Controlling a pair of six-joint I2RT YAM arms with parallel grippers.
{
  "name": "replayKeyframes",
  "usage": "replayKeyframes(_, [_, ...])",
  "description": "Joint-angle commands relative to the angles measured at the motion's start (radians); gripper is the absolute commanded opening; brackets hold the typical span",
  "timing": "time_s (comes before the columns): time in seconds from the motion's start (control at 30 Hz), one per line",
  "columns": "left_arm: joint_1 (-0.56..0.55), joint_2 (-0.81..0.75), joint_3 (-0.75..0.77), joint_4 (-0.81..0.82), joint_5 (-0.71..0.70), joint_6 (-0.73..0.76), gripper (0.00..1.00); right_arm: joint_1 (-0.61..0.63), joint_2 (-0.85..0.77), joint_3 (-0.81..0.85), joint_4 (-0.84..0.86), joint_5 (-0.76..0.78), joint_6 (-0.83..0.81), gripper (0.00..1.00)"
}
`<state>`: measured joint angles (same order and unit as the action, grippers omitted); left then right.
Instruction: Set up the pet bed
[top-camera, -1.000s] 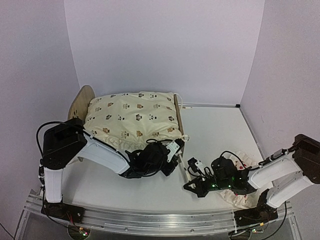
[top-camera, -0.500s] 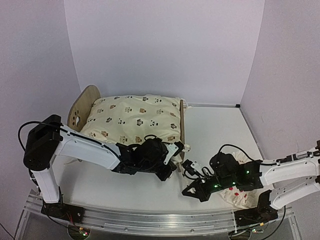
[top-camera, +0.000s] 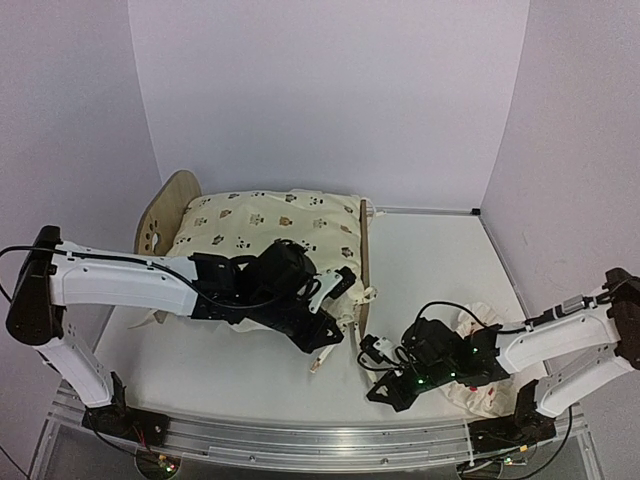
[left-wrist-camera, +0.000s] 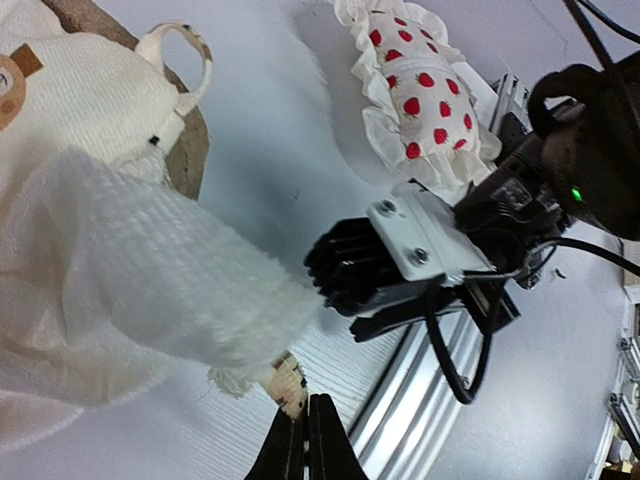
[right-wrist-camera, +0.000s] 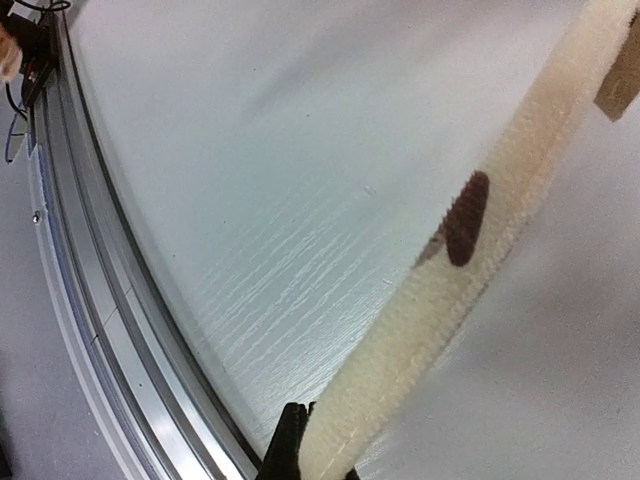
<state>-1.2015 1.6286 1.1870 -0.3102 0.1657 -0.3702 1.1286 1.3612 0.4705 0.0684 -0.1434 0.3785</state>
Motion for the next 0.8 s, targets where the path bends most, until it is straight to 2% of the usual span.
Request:
replayKeyframes(0.0, [-0.007,-0.1,0.009,-0.07,0.133,-0.067,0.04,0.005,0.028,-0.001,0.089,-0.054,-0.012,0.0])
replayKeyframes(0.3, [-0.023,-0.099,-0.063,-0.02,0.367,-0.133,0.03,0.005,0.157,0.031,0.097,-0.14,0.005,0.0])
replayKeyframes(0.63, [-0.072,-0.151,-0.087,-0.072,0.402,-0.198,0.02,0.006,0.218,0.057,0.116,-0.1,-0.006,0.0])
replayKeyframes(0.77, [-0.099,-0.135,-0.113,-0.075,0.439,-0.212,0.02,0.005,0.188,0.048,0.115,-0.167,0.0,0.0])
